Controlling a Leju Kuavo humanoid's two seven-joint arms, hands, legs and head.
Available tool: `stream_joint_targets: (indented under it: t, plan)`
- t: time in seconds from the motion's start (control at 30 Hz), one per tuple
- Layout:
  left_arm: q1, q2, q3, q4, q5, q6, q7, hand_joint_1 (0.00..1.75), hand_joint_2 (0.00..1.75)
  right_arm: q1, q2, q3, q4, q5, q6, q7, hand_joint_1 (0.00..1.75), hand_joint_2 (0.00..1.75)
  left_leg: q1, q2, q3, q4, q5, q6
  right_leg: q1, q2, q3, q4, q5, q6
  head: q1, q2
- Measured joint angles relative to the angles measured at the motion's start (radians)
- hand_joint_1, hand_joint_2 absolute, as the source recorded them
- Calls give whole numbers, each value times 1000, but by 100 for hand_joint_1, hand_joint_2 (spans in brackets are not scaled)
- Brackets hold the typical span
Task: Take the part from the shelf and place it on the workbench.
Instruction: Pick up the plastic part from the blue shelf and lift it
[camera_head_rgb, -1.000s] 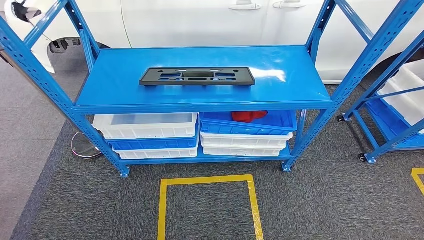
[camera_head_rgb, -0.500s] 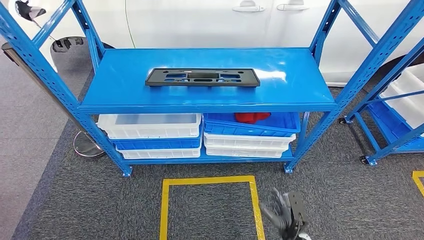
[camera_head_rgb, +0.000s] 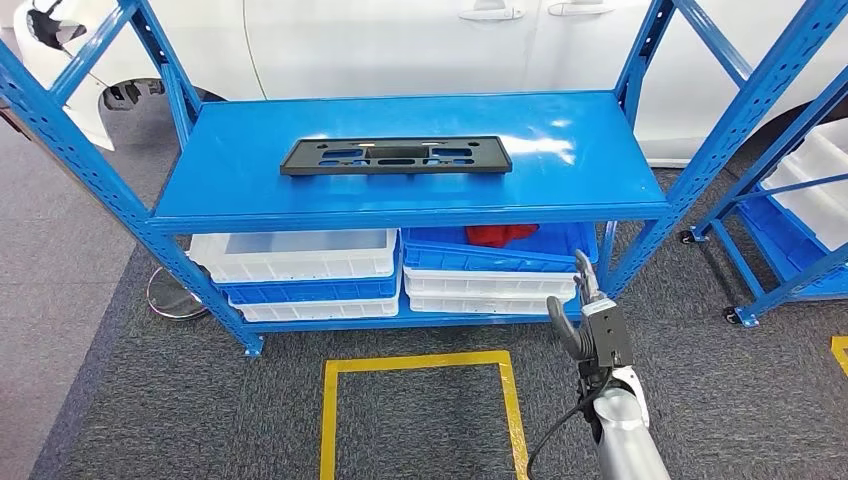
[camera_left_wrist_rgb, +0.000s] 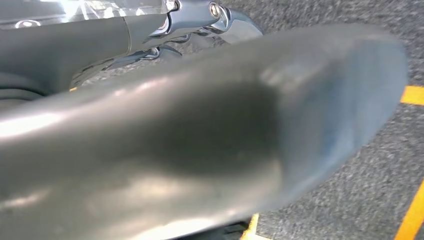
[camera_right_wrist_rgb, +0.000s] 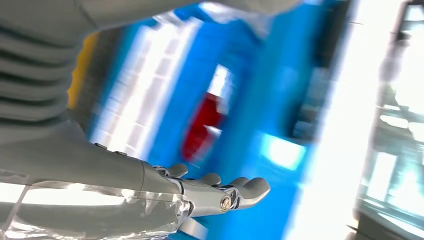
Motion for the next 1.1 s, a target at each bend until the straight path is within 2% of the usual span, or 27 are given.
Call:
stream_joint_targets:
  t: [0.03,0.07,0.17,0.2,0.23,0.27,0.33,0.37,0.4,0.43,0.47,0.5,0.53,0.57,0.63,0.7,0.73,0.77,0.83,0.87,0.9,0.93,0.97,1.0,1.03,1.07,1.1]
  plan:
    - [-1,0,4,0,-2,2,-1,0,0,-2,-2,14,-29,2,-21,-7,0,0,-1,0,18,-43,13,4,1,0,0,3,-2,7,1,0]
    - [-1,0,9,1,-3,3,-1,0,0,-4,-4,27,-58,5,-42,-14,0,0,-4,-1,23,-59,12,11,2,0,-2,4,-2,13,1,0]
    - [0,0,23,2,-9,7,-2,0,0,-6,-11,75,-152,17,-100,-33,0,0,-7,-1,22,-61,12,35,1,0,-5,6,-5,30,2,0]
    - [-1,0,28,2,-12,8,-2,0,0,-7,-15,94,-183,21,-118,-39,0,0,-7,1,24,-64,13,43,-1,0,-14,26,-16,34,3,0]
    - [-2,0,33,2,-14,10,-2,0,0,-8,-20,111,-215,24,-137,-44,0,0,-6,3,26,-67,13,50,-1,0,-33,68,-37,36,4,0]
    - [-3,1,38,2,-16,12,-2,0,0,-9,-24,128,-246,27,-156,-50,0,0,-7,4,27,-68,11,56,-1,0,-66,132,-65,37,6,0]
    - [-4,1,49,3,-21,14,-3,0,0,-10,-32,160,-304,33,-192,-58,0,0,-12,5,30,-67,6,63,1,0,-145,273,-114,37,8,0]
    - [-4,2,54,4,-23,15,-3,0,0,-10,-36,177,-333,35,-208,-61,0,44,-15,5,34,-67,2,64,2,0,-170,309,-114,35,8,0]
    - [-4,2,60,5,-26,15,-4,0,0,-10,-39,193,-361,36,-221,-63,0,87,-18,5,39,-67,-2,65,3,0,-176,305,-95,32,8,0]
    - [-4,2,67,6,-29,15,-5,0,0,-11,-43,210,-391,37,-233,-64,0,131,-21,5,46,-67,-7,65,5,0,-160,261,-58,26,8,0]
    - [-5,2,73,8,-32,16,-6,0,0,-14,-47,230,-424,37,-242,-64,0,175,-23,4,55,-67,-13,64,10,0,-130,187,-13,17,8,0]
    - [-6,1,80,9,-35,16,-7,0,0,-19,-51,247,-453,37,-248,-64,0,175,-25,5,61,-67,-20,61,15,-2,-98,119,15,7,7,0]
    - [-7,2,87,11,-39,16,-9,0,0,-26,-55,268,-485,36,-251,-63,0,175,-26,5,65,-66,-26,57,21,-4,-72,62,30,0,7,0]
    - [-9,2,94,13,-42,17,-10,0,0,-32,-59,286,-513,36,-252,-60,0,175,-27,5,67,-66,-32,52,25,-5,-57,30,31,-6,7,0]
    - [-12,3,110,16,-50,18,-12,0,0,-38,-66,320,-567,32,-246,-50,0,175,-27,8,72,-70,-42,41,27,-4,-48,15,16,-11,6,0]
    - [-15,5,124,18,-60,18,-16,0,0,-42,-72,350,-620,27,-232,-35,0,175,-26,11,76,-57,-55,31,21,-1,-30,2,9,-16,4,0]
    - [-17,6,131,19,-64,18,-17,0,0,-46,-75,364,-644,24,-222,-25,0,175,-25,12,62,-22,-69,26,17,-1,-17,-5,5,-20,2,0]
    - [-18,6,138,21,-70,18,-18,0,0,-49,-76,378,-664,20,-210,-13,0,175,-22,12,32,35,-88,21,15,-1,-4,-9,-2,-23,0,0]
    - [-19,6,150,24,-79,18,-18,0,0,-51,-78,400,-687,15,-181,19,0,175,-17,11,-60,175,-124,13,14,0,18,-11,-20,-26,-3,0]
    - [-18,6,155,25,-83,18,-18,0,0,-50,-78,406,-692,13,-166,37,0,175,-15,11,-100,219,-119,10,14,1,31,-11,-32,-25,-3,0]
    - [-16,6,159,27,-88,18,-18,0,0,-49,-79,409,-693,9,-150,54,0,131,-13,11,-124,227,-92,8,13,3,47,-11,-45,-22,-3,0]
    - [-14,6,163,29,-92,18,-17,0,0,-49,-80,410,-692,3,-134,68,0,87,-11,11,-129,194,-43,6,11,4,66,-11,-59,-19,-3,0]
    - [-13,6,165,30,-97,19,-17,0,0,-49,-80,410,-690,-5,-120,77,0,44,-9,11,-120,129,18,6,10,5,85,-11,-74,-15,-3,0]
    - [-12,6,167,32,-102,20,-16,0,0,-49,-80,410,-685,-13,-106,82,0,0,-8,11,-105,71,62,6,9,6,101,-12,-89,-10,-3,0]
    - [-12,6,168,35,-106,21,-15,0,0,-49,-80,410,-678,-19,-94,85,0,0,-9,11,-88,21,87,9,10,7,113,-12,-101,-3,-3,0]
    - [-13,5,169,37,-110,23,-14,0,0,-49,-80,410,-671,-23,-84,87,0,0,-11,10,-76,-7,88,17,11,8,119,-13,-110,4,-3,0]
    - [-15,5,171,39,-114,26,-13,0,0,-48,-80,410,-663,-25,-76,88,0,0,-15,9,-69,-14,72,27,11,8,123,-14,-114,11,-2,0]
